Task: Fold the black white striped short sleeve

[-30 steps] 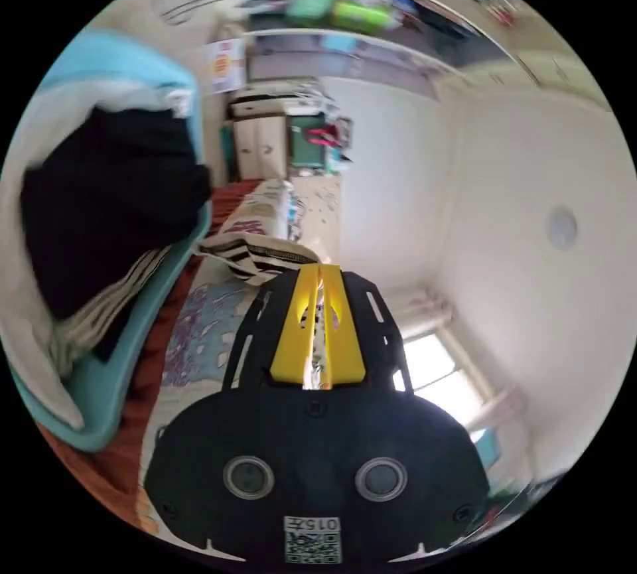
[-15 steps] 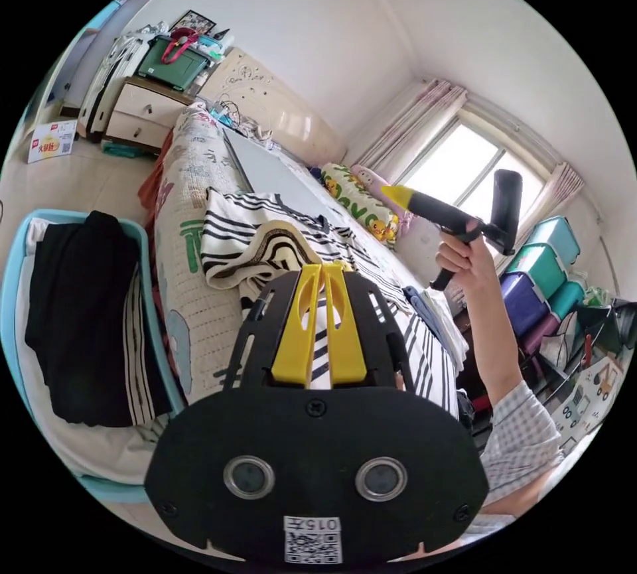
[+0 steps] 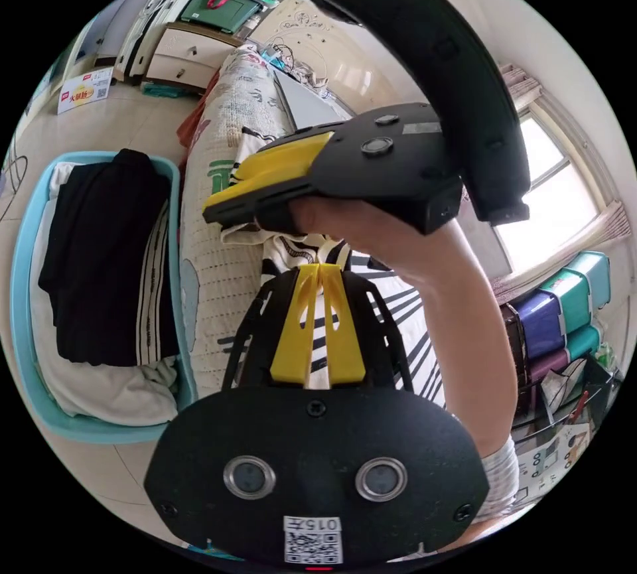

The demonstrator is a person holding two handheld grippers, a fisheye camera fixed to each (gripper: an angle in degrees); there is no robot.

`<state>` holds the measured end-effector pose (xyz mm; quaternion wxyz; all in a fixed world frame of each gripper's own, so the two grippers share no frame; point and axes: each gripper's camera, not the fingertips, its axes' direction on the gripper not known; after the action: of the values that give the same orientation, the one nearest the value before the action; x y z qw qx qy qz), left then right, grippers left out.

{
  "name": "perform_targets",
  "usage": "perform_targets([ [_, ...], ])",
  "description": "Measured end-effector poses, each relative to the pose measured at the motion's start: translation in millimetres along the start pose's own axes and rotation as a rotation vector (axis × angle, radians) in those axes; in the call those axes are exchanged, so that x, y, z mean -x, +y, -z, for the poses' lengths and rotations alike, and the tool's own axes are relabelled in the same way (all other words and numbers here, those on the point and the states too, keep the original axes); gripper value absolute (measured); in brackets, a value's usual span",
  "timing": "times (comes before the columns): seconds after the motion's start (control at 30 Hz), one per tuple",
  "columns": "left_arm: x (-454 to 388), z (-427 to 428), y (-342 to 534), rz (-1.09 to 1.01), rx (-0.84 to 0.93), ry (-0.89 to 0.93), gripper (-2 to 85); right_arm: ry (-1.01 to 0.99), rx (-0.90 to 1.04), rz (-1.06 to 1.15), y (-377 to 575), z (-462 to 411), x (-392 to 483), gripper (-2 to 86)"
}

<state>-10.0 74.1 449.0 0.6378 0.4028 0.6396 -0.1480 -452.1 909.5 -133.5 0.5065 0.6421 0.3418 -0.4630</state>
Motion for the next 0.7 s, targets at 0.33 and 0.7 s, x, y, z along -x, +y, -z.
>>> perform_targets([
  [0.33, -23, 72, -54, -0.14, -0.109, -0.17, -0.6, -0.158, -0.449, -0.472, 140, 64, -123, -0.9],
  [0.7, -74, 64, -106, -0.479, 0.031, -0.253, -0.2, -0.411, -0.591, -0.42, 221, 52, -159, 7.8],
])
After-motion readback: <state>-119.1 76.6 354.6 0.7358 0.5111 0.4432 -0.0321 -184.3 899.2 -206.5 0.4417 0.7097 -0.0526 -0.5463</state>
